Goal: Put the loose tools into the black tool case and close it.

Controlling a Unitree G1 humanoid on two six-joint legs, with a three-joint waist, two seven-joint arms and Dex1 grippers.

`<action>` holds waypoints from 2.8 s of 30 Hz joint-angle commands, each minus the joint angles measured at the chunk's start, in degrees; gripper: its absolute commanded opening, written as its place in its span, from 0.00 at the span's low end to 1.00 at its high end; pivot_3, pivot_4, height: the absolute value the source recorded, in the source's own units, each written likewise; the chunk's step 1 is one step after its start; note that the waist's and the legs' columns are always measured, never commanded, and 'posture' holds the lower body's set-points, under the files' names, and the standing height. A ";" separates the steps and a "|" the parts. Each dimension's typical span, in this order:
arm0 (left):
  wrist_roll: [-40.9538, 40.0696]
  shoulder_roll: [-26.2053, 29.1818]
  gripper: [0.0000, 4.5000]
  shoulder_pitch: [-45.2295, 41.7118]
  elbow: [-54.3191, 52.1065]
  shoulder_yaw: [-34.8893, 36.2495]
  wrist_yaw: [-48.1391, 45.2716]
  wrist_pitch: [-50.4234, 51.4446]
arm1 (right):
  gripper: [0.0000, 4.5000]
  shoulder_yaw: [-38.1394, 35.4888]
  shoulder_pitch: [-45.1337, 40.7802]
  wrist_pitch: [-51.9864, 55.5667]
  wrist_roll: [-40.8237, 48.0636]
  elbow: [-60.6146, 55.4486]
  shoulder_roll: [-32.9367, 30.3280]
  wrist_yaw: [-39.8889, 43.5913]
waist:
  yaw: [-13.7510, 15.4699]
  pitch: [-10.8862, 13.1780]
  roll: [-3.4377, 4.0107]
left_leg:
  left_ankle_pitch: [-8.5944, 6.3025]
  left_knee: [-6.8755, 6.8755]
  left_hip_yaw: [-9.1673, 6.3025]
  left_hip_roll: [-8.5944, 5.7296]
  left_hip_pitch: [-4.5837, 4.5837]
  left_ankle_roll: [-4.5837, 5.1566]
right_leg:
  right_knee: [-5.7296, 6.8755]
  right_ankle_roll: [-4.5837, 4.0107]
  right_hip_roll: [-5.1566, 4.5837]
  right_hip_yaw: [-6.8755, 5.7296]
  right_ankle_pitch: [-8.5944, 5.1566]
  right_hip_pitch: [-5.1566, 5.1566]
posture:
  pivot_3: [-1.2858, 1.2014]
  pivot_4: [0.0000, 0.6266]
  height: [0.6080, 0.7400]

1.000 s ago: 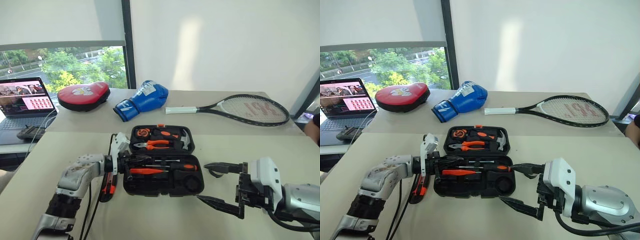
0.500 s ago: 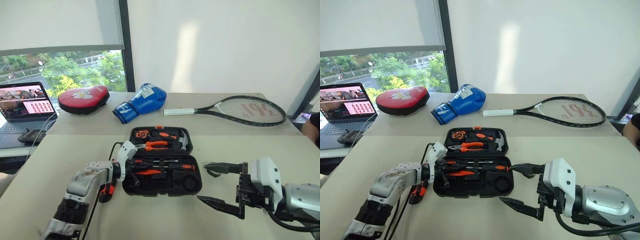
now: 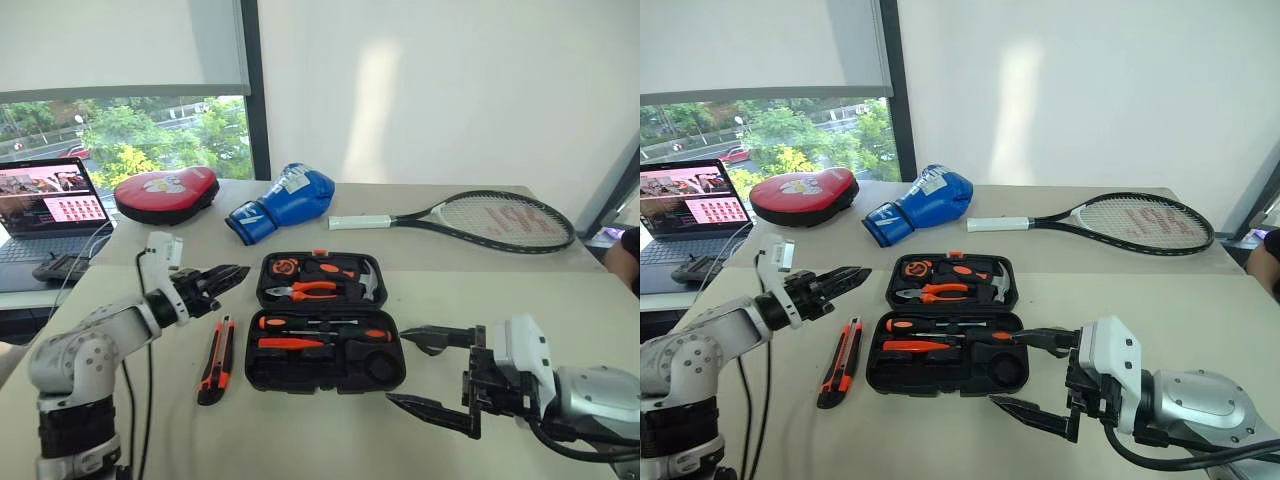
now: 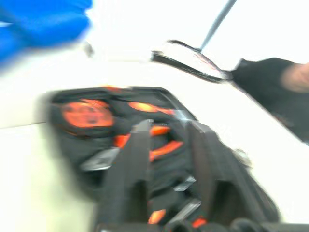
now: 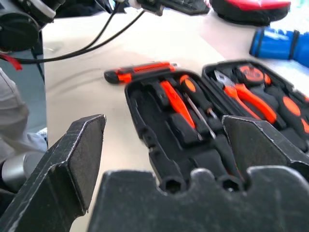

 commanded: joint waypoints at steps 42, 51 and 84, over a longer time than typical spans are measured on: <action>27.77 13.01 0.40 -12.59 11.12 -47.62 -44.47 -37.48 | 1.00 -7.96 8.68 0.11 0.43 -5.69 -0.40 -4.33 | 1.00 -0.02 0.23 | -0.03 0.10 0.23 -0.20 -0.91 0.02 | -0.06 -0.03 0.08 0.00 -0.09 -0.77 | 0.52 0.24 1.00; 33.42 12.56 0.40 -11.27 15.07 -48.18 -45.73 -44.61 | 1.00 -7.82 9.88 -0.30 0.33 -6.44 -0.35 -5.78 | 0.94 -0.02 0.24 | -0.20 0.23 0.23 -0.20 -0.81 0.36 | -0.03 0.06 0.06 0.05 -0.08 -0.67 | 0.52 0.24 1.00; 37.80 8.71 0.40 -11.46 24.81 -48.07 -48.94 -51.06 | 1.00 -8.16 8.62 -0.38 -0.35 -4.37 -1.65 -4.25 | 1.46 -0.22 0.55 | -0.16 0.17 0.26 0.02 0.02 0.36 | -0.04 -0.13 0.03 0.08 -0.23 0.05 | 0.52 0.24 1.00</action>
